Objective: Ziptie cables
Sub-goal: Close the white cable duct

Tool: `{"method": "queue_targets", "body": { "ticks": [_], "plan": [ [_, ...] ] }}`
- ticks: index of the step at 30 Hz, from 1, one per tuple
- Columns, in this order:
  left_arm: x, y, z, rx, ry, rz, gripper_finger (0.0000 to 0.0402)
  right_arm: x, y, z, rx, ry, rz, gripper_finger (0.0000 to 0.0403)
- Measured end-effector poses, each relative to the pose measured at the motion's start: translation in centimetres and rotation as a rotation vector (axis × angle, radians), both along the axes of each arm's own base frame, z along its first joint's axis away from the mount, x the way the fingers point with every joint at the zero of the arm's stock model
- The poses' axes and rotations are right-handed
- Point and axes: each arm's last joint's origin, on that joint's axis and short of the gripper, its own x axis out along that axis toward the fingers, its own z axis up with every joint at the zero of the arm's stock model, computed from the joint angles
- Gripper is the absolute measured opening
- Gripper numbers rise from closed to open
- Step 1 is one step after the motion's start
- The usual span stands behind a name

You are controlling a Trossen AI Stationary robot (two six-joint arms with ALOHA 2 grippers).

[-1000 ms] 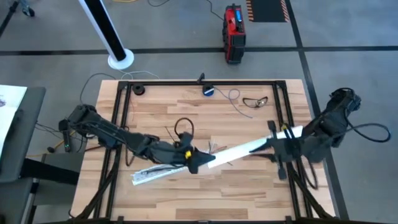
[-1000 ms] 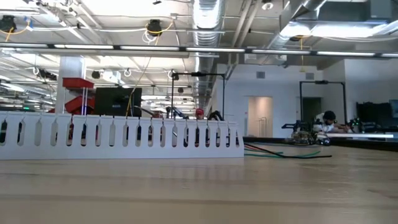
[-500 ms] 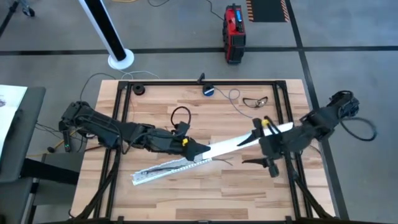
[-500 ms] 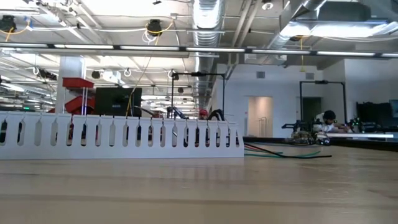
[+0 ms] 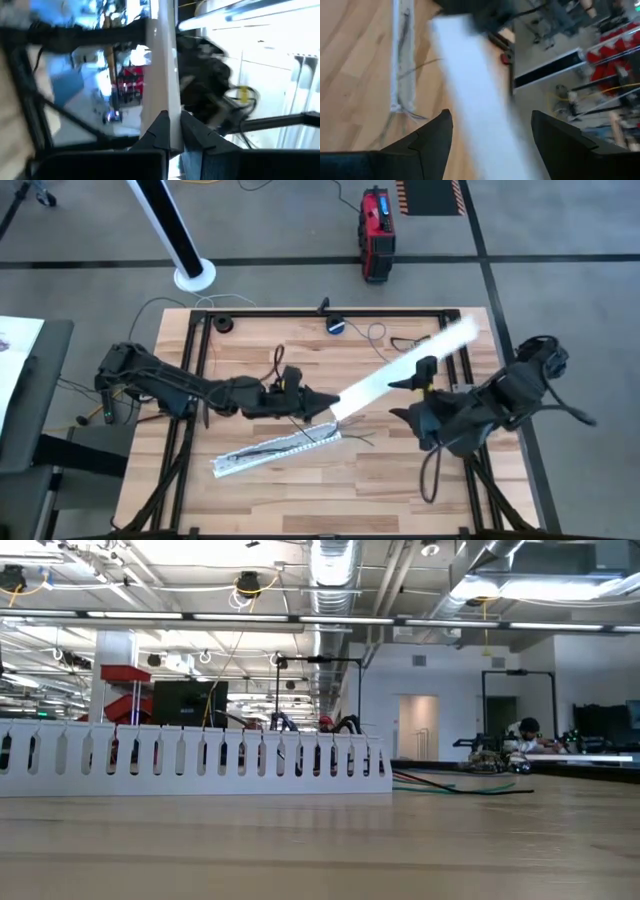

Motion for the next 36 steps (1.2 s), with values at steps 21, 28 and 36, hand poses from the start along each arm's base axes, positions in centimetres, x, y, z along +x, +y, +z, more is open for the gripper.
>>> {"method": "queue_targets", "body": {
  "ticks": [21,28,36],
  "plan": [
    [-1.6,-0.9,-2.9,-0.073,-0.091,-0.067,0.0009,3.0,-0.5,-1.8,0.001,0.257,0.094,0.0261],
    [-1.8,-1.6,-3.0,-0.034,-0.077,-0.068,0.0009,3.8,-2.1,-1.3,0.016,0.243,0.075,0.0274],
    [-1.8,-1.7,-3.1,-0.009,-0.075,-0.074,0.0009,3.7,-3.0,0.0,0.051,0.211,0.083,0.0276]
  ]
}}
